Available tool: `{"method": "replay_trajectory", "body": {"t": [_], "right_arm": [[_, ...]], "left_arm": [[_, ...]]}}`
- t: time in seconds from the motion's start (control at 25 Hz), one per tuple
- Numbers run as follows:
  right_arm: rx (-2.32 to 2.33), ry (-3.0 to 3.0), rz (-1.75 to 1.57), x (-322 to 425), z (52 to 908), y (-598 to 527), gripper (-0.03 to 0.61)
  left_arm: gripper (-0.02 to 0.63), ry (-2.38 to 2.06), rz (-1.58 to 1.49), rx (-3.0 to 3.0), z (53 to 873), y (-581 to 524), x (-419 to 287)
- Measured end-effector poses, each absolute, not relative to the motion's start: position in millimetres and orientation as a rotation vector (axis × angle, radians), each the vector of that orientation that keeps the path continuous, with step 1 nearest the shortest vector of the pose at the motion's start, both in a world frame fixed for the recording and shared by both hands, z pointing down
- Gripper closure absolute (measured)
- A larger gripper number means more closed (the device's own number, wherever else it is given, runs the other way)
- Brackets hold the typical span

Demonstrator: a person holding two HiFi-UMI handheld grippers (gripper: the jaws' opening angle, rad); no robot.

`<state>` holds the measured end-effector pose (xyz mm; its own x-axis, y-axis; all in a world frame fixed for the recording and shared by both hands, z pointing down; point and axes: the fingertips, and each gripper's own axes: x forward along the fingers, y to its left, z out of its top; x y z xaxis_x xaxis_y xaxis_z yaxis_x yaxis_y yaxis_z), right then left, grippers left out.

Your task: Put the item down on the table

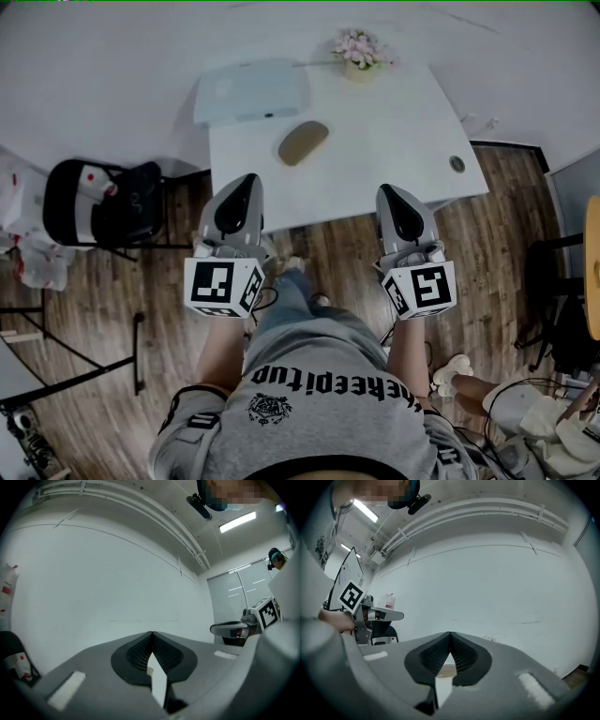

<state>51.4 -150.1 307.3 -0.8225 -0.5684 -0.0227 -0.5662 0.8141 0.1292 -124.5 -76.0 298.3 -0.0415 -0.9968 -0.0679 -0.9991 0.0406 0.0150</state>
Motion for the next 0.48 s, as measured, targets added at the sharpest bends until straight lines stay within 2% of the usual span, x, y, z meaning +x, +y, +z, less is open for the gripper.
{"method": "replay_trajectory", "body": {"t": [0.48], "right_arm": [[0.928,-2.983,-0.198,56.5,309.4,-149.2,0.583]], "left_arm": [[0.595,2.250,0.092,-2.133,298.6,-74.0,-121.0]]}}
